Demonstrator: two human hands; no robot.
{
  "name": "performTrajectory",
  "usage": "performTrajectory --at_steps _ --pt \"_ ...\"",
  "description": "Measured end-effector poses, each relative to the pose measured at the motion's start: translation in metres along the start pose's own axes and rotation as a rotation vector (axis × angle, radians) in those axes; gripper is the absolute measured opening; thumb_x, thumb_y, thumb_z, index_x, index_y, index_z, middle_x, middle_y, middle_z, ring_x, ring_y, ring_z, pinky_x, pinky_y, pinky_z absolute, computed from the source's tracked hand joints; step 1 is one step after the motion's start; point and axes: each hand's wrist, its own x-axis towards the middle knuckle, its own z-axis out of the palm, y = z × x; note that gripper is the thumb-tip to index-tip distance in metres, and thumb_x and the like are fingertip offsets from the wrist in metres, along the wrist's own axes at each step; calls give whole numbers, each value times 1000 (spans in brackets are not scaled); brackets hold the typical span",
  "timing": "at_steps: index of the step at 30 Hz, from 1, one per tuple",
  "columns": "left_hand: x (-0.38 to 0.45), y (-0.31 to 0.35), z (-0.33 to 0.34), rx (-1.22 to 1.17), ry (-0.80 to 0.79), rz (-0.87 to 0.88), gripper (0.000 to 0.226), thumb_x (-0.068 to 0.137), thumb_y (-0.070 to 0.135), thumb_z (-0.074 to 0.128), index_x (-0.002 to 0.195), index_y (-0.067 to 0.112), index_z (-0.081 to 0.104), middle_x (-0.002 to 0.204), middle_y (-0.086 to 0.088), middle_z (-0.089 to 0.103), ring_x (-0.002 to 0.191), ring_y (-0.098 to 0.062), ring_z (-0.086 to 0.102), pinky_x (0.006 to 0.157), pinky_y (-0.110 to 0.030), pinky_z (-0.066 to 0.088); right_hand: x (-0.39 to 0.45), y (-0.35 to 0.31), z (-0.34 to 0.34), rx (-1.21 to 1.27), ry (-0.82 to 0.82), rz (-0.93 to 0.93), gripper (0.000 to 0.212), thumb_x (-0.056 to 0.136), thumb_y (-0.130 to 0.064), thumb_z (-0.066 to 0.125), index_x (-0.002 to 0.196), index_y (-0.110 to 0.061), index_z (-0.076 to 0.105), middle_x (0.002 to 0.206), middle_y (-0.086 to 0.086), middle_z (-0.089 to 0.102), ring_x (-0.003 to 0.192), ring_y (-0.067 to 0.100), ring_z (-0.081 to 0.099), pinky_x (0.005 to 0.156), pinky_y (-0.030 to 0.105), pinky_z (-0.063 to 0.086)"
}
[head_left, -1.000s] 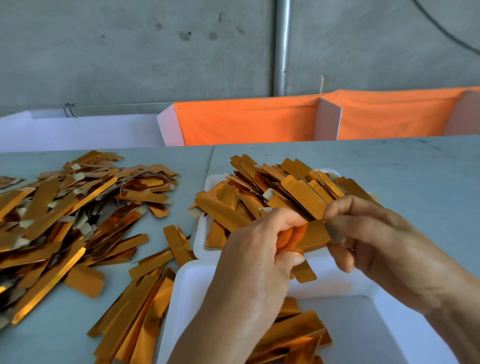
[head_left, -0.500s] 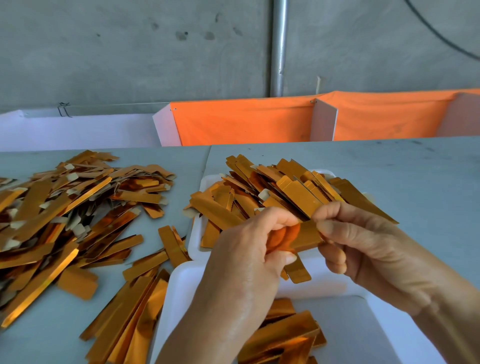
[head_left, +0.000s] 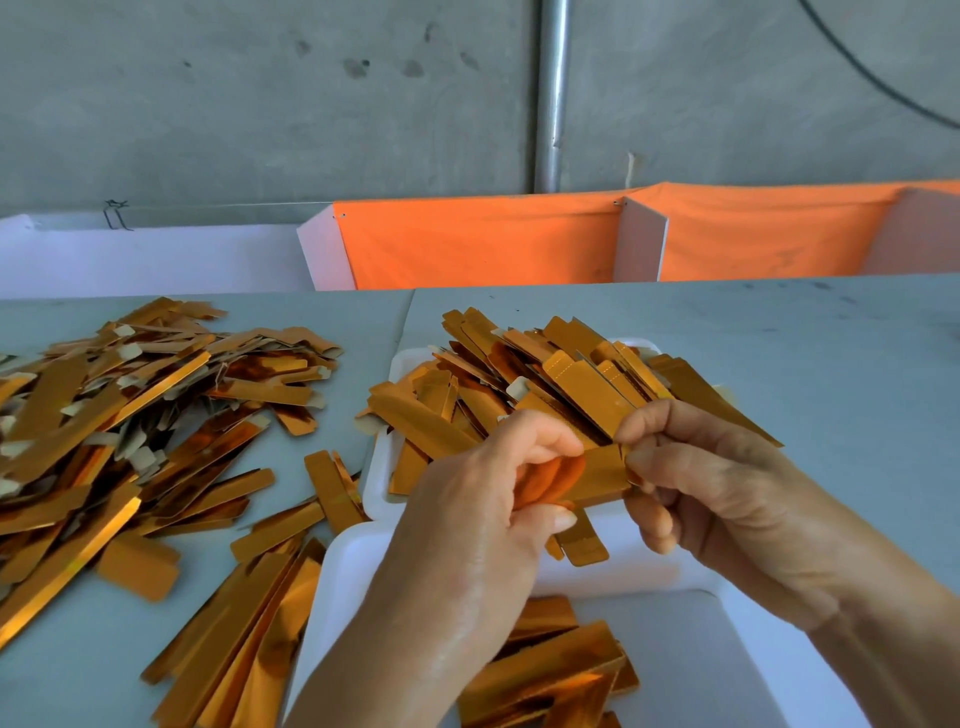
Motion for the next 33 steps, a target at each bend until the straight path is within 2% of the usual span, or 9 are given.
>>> performTrajectory --at_steps 5,9,14,17,20,22,24,27,33 --pt "-1 1 -1 -25 -24 -18 29 84 21 69 97 42 53 101 27 62 99 10 56 81 -3 45 0 1 1 9 6 0 13 67 -5 63 72 -15 70 55 8 51 41 17 50 39 22 44" --pt "-1 2 -2 18 -31 -1 27 85 22 68 96 42 54 97 27 62 98 16 51 76 4 38 -1 2 2 -56 28 -14 17 68 -3 74 80 -9 64 55 9 53 42 17 51 41 21 45" --pt "-2 5 -3 111 -39 41 25 86 25 66 97 42 54 70 32 50 87 24 44 66 5 33 -1 4 0 -198 40 -50 11 79 0 61 88 -6 59 56 11 56 43 18 53 44 20 46" --pt "-2 5 -4 99 -44 35 25 86 23 66 98 42 56 64 34 48 82 23 46 63 4 34 -2 1 0 -174 -10 -37 13 68 -10 66 81 -12 64 57 11 56 43 18 53 44 20 45" --pt "-3 6 -4 90 -58 31 29 88 25 64 106 45 56 72 34 50 86 20 47 66 3 35 -1 0 -2 -202 -30 -21 19 71 0 66 76 -18 68 56 11 54 43 18 50 44 21 44" --pt "-3 6 -3 91 -71 37 33 89 25 62 112 47 55 89 34 56 95 18 47 75 4 36 0 3 -5 -256 -12 -10 28 82 8 60 75 -18 67 55 12 53 43 18 50 44 20 44" --pt "-2 6 -3 77 -82 47 36 89 23 62 115 48 57 102 32 59 102 16 46 83 4 35 -1 3 -5 -206 -21 0 21 85 2 62 76 -17 68 56 12 53 44 18 50 44 20 44" --pt "0 4 -5 -22 -73 68 41 87 16 65 111 49 62 107 32 61 105 14 51 86 1 38 -1 1 -5 18 -87 25 10 73 -10 63 81 -12 69 58 9 51 44 16 51 43 21 45" --pt "0 1 -9 -308 -129 51 50 86 5 63 106 51 63 113 37 59 111 15 51 92 -2 37 2 5 -10 253 -163 32 41 59 -22 90 93 -9 72 62 3 49 44 10 49 43 20 44"
